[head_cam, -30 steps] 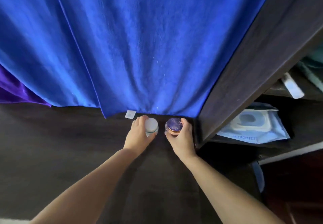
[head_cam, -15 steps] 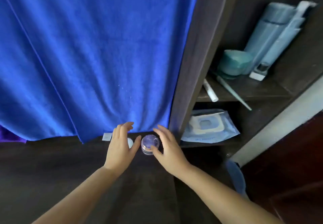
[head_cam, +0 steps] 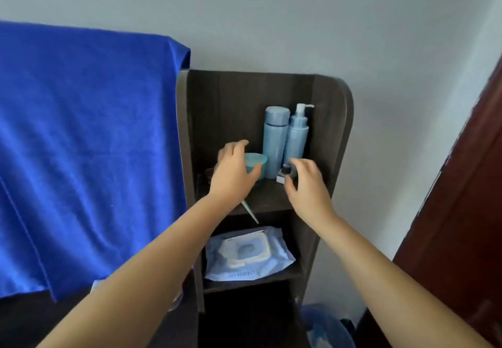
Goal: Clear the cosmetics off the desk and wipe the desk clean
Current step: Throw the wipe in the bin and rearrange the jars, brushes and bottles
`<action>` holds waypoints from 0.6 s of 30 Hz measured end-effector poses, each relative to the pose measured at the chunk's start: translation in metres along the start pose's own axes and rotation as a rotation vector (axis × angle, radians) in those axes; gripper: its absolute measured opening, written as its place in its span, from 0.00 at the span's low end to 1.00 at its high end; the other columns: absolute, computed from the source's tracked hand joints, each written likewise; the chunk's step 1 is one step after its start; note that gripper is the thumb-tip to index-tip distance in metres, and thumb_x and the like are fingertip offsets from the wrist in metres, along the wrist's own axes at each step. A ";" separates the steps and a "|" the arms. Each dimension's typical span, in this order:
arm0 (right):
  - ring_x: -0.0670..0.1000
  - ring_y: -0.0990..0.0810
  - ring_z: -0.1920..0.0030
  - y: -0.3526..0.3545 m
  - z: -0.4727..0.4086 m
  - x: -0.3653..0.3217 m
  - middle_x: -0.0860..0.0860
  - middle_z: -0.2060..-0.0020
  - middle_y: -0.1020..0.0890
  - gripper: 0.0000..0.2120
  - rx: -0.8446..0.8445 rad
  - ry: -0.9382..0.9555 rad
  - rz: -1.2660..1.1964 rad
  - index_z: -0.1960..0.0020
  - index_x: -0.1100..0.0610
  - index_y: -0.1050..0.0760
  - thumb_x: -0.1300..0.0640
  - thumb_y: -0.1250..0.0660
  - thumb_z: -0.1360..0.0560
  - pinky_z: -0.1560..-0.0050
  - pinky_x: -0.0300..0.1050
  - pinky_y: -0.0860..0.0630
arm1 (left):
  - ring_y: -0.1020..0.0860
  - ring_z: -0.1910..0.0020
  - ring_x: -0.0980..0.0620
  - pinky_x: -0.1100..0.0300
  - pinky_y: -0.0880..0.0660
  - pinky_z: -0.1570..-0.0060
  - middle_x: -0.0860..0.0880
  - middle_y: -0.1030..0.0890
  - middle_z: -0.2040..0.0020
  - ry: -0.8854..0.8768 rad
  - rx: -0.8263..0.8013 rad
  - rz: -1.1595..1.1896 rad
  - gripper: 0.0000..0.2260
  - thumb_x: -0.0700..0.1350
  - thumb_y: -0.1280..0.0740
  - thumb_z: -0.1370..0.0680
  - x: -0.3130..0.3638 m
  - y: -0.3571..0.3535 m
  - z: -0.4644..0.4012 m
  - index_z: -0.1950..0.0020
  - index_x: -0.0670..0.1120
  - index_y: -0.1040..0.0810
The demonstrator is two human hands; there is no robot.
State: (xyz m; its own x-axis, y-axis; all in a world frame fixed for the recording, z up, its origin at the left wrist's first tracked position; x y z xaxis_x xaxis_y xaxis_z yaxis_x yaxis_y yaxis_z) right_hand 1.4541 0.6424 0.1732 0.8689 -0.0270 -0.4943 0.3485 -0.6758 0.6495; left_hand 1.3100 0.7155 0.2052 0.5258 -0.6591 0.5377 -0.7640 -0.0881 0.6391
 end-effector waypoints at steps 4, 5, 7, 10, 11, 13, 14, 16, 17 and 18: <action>0.59 0.31 0.39 -0.022 -0.017 0.016 0.57 0.39 0.30 0.20 -0.067 -0.025 0.148 0.35 0.60 0.32 0.54 0.36 0.25 0.44 0.53 0.28 | 0.36 0.33 0.41 0.49 0.35 0.37 0.40 0.36 0.32 0.298 -0.227 -0.119 0.35 0.56 0.32 0.28 -0.023 -0.038 -0.029 0.28 0.43 0.43; 0.59 0.31 0.39 -0.025 -0.019 0.018 0.57 0.40 0.30 0.20 -0.071 -0.040 0.145 0.36 0.59 0.32 0.54 0.36 0.25 0.45 0.53 0.28 | 0.35 0.34 0.41 0.49 0.34 0.38 0.40 0.35 0.32 0.332 -0.249 -0.112 0.36 0.56 0.30 0.29 -0.026 -0.043 -0.031 0.28 0.43 0.43; 0.59 0.30 0.41 -0.027 -0.021 0.021 0.58 0.43 0.29 0.18 -0.054 -0.049 0.118 0.38 0.58 0.31 0.54 0.34 0.26 0.46 0.53 0.28 | 0.31 0.37 0.42 0.49 0.30 0.41 0.41 0.33 0.34 0.339 -0.237 -0.116 0.35 0.55 0.29 0.30 -0.027 -0.048 -0.033 0.30 0.43 0.41; 0.61 0.27 0.46 -0.028 -0.022 0.022 0.60 0.46 0.26 0.16 -0.048 -0.047 0.090 0.42 0.58 0.32 0.56 0.33 0.27 0.50 0.53 0.28 | 0.29 0.39 0.43 0.51 0.30 0.44 0.42 0.31 0.36 0.325 -0.193 -0.138 0.32 0.53 0.28 0.30 -0.024 -0.045 -0.033 0.33 0.43 0.38; 0.62 0.26 0.47 -0.029 -0.022 0.023 0.60 0.47 0.26 0.15 -0.062 -0.041 0.085 0.43 0.59 0.32 0.56 0.33 0.26 0.51 0.53 0.28 | 0.29 0.39 0.43 0.51 0.30 0.44 0.42 0.30 0.36 0.320 -0.182 -0.135 0.32 0.52 0.28 0.30 -0.023 -0.043 -0.032 0.33 0.43 0.38; 0.62 0.26 0.48 -0.026 -0.020 0.025 0.60 0.48 0.25 0.15 -0.071 -0.020 0.016 0.44 0.59 0.33 0.57 0.32 0.27 0.51 0.54 0.27 | 0.29 0.39 0.44 0.52 0.30 0.43 0.43 0.30 0.36 0.295 -0.142 -0.116 0.32 0.51 0.27 0.31 -0.018 -0.037 -0.029 0.33 0.43 0.37; 0.61 0.26 0.48 -0.022 -0.019 0.024 0.60 0.49 0.25 0.15 -0.059 -0.010 -0.046 0.44 0.60 0.33 0.58 0.32 0.27 0.50 0.53 0.27 | 0.29 0.38 0.45 0.52 0.30 0.43 0.43 0.30 0.36 0.276 -0.112 -0.095 0.33 0.51 0.27 0.31 -0.014 -0.031 -0.027 0.32 0.44 0.37; 0.58 0.26 0.48 -0.008 -0.016 0.019 0.58 0.49 0.26 0.16 0.002 0.026 -0.155 0.44 0.60 0.32 0.59 0.31 0.27 0.51 0.48 0.28 | 0.28 0.40 0.46 0.55 0.30 0.44 0.44 0.29 0.36 0.230 -0.051 -0.020 0.34 0.51 0.26 0.32 -0.004 -0.013 -0.018 0.32 0.44 0.37; 0.56 0.25 0.49 0.000 -0.013 0.011 0.56 0.50 0.26 0.16 0.033 0.052 -0.203 0.44 0.59 0.32 0.59 0.31 0.28 0.53 0.42 0.29 | 0.28 0.41 0.48 0.56 0.30 0.44 0.45 0.28 0.37 0.204 -0.030 0.028 0.34 0.51 0.26 0.32 0.002 -0.002 -0.010 0.32 0.44 0.37; 0.53 0.25 0.50 0.009 -0.008 0.001 0.54 0.50 0.26 0.16 0.052 0.074 -0.258 0.44 0.58 0.32 0.58 0.30 0.28 0.55 0.36 0.30 | 0.27 0.42 0.49 0.57 0.29 0.44 0.46 0.27 0.38 0.177 -0.018 0.076 0.34 0.51 0.25 0.33 0.008 0.010 -0.001 0.32 0.45 0.37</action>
State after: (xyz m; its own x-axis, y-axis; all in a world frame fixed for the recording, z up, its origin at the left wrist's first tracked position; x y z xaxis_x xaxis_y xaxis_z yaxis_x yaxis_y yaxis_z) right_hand 1.4610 0.6422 0.1834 0.7776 0.2041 -0.5947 0.5451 -0.6903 0.4758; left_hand 1.3063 0.7100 0.2161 0.5254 -0.5212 0.6725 -0.7983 -0.0285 0.6015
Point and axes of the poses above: each hand's wrist, its own z-axis away from the middle knuckle, its own y-axis out of the back of the hand, x = y × z, the point moved 5 cm from there along -z, towards the middle knuckle
